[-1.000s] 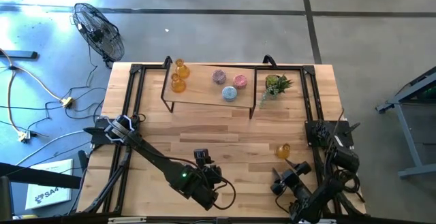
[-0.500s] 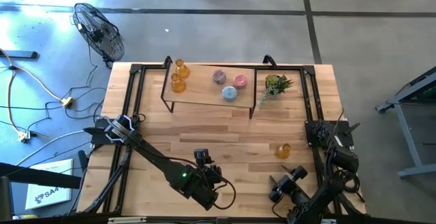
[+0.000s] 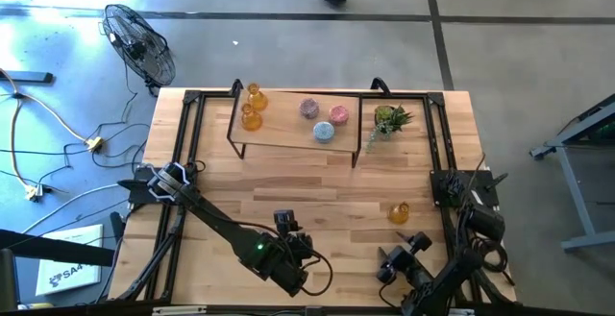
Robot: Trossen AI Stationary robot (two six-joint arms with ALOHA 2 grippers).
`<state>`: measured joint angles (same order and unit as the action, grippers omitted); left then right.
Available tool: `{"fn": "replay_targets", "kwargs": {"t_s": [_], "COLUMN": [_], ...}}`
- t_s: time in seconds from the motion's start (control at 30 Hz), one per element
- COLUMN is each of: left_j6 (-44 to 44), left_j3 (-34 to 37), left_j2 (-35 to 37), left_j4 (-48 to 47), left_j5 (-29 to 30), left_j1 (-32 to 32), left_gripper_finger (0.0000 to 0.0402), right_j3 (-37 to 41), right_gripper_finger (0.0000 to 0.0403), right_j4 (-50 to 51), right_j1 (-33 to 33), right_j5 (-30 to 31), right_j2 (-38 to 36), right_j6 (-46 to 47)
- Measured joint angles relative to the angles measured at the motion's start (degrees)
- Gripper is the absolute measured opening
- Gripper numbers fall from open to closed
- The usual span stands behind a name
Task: Pick & Place candle stick holders
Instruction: Put the yellow glass candle holder on the shelf
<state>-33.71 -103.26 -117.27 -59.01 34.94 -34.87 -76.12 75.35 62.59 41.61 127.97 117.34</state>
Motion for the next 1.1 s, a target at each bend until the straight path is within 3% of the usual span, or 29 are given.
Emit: {"fn": "replay_targets", "kwargs": {"t_s": [0.2,0.33,0.43,0.6,0.87,0.93,1.1], "left_j6": [0.0,0.0,0.0,0.0,0.0,0.0,1.3], "left_j3": [0.0,0.0,0.0,0.0,0.0,0.0,-0.3], "left_j2": [0.0,0.0,0.0,0.0,0.0,0.0,0.0], "left_j4": [0.1,1.7,4.1,9.0,17.8,19.9,26.7], "left_j5": [0.0,-0.1,-0.1,-0.1,-0.1,-0.1,0.1], "left_j1": [0.0,0.0,0.0,0.0,0.0,0.0,0.5], "left_gripper_finger": [0.0252,0.0252,0.0252,0.0252,0.0252,0.0252,0.0252], "right_j3": [0.1,0.0,0.0,0.0,0.0,0.0,0.0], "right_gripper_finger": [0.0350,0.0351,0.0351,0.0350,0.0349,0.0349,0.0349], "right_j4": [-0.7,-0.7,-0.6,-2.3,-14.9,-15.6,-15.5], "right_j1": [0.0,0.1,0.1,1.1,-0.3,-0.9,-4.0], "right_j5": [0.0,3.2,9.2,25.8,44.5,47.6,48.3], "right_j2": [-2.0,-5.4,-9.3,-16.2,-20.6,-20.6,-20.6], "right_j6": [-0.1,0.6,0.5,-3.1,-23.8,-26.3,-29.7]}}
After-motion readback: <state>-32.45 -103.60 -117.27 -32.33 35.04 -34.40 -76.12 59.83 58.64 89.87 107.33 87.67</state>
